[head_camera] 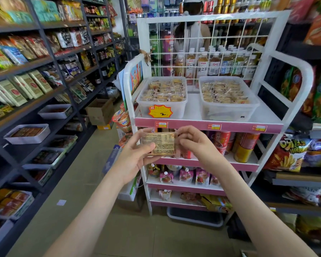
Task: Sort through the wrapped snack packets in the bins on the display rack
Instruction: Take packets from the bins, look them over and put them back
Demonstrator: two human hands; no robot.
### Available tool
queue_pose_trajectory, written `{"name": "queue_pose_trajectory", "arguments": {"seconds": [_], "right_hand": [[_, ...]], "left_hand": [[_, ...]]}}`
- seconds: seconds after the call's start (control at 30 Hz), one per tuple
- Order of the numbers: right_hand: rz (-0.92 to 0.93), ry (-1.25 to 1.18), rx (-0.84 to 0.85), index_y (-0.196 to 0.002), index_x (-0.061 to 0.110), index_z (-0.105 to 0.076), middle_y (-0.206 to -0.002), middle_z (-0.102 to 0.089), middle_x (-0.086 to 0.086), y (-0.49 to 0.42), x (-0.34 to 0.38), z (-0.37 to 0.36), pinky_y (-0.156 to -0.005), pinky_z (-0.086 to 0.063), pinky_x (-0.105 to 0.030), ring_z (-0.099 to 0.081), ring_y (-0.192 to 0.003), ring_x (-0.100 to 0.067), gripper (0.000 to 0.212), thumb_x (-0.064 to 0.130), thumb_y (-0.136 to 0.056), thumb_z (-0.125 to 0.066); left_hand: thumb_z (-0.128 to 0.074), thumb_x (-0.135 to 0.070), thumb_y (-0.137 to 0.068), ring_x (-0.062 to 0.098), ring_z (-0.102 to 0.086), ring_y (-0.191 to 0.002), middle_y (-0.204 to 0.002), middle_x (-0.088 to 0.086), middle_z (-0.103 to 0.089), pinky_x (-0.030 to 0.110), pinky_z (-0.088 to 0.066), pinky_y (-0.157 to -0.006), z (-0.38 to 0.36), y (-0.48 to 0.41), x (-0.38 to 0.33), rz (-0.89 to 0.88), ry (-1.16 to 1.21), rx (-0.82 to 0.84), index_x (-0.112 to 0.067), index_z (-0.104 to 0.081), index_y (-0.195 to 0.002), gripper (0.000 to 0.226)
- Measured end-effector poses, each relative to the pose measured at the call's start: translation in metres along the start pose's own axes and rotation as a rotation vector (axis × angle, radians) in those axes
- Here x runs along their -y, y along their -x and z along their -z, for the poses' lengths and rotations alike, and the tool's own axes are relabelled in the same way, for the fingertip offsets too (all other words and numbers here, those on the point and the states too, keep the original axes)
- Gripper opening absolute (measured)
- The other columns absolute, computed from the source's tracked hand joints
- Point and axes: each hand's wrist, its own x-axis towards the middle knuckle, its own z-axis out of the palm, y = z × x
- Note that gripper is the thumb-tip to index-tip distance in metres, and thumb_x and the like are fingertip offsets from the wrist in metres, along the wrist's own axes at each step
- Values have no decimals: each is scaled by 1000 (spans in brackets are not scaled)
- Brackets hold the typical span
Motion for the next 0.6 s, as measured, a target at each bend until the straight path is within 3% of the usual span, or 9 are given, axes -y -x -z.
{"name": "queue_pose_trajectory", "arguments": {"seconds": [0.07,0.1,0.23,0.33,0.4,0.43,0.47,0.53,0.6], "right_hand": [[8,148,-65,-96,14,-56,-81,-63,-3,-7,13,5,-66,-48,-22,-59,-66,-12,5,17,-97,-52],[20,193,-94,-92,14,-54,-78,-63,-2,-11,17,8,-62,-48,-20,-58,-62,-10,9,21,-98,-51],[44,132,-194,-83,13,-53,-66,-56,1,-34,26,24,-56,-44,-21,-53,-55,-7,19,15,-101,-45],[106,285,-283,-99,16,-54,-78,-58,-3,-57,31,32,-64,-44,-23,-53,-67,-10,4,18,-98,-50],[168,353,-207,-112,19,-49,-86,-61,2,-73,39,26,-66,-44,-13,-56,-74,-3,20,24,-95,-57],[202,381,-146,-119,20,-48,-91,-61,7,-84,42,20,-69,-43,-8,-57,-80,0,29,27,-93,-59],[232,407,-97,-124,20,-47,-100,-62,9,-95,46,14,-76,-43,-9,-58,-90,0,37,31,-91,-61],[259,417,-73,-130,20,-46,-117,-61,3,-123,52,5,-89,-44,-23,-57,-106,-10,47,35,-89,-64],[252,420,-117,-129,17,-47,-117,-61,-3,-158,57,6,-86,-43,-30,-56,-106,-17,44,31,-90,-62]], "left_hand": [[-63,-5,-78,28,-69,-98,-111,11,-69,37,-60,-75,-8,-11,-2,-11,-38,7,-17,-59,-115,39],[-63,-5,-79,28,-68,-100,-113,12,-69,38,-60,-77,-13,-16,-4,-17,-50,12,-17,-59,-116,38],[-62,-1,-88,23,-69,-101,-114,9,-67,36,-59,-75,-34,-43,-13,-78,-145,-59,-18,-59,-117,34],[-67,-10,-89,16,-69,-99,-116,3,-65,36,-60,-78,-41,-65,-22,-210,-340,-240,-25,-58,-117,33],[-69,-19,-88,10,-66,-100,-114,-4,-65,37,-58,-81,-39,-81,-34,-341,-555,-347,-32,-58,-115,32],[-69,-21,-88,3,-63,-98,-111,-9,-65,31,-56,-80,-39,-90,-43,-394,-653,-368,-33,-57,-116,33],[-68,-19,-88,-3,-62,-95,-107,-13,-65,22,-52,-78,-38,-99,-52,-425,-731,-362,-32,-55,-119,36],[-64,-10,-90,-3,-61,-101,-113,-13,-65,14,-47,-79,-36,-121,-68,-416,-808,-274,-29,-49,-132,49],[-56,-4,-93,-2,-57,-115,-129,-11,-58,14,-46,-91,-32,-147,-80,-369,-823,-153,-29,-40,-143,58]]}}
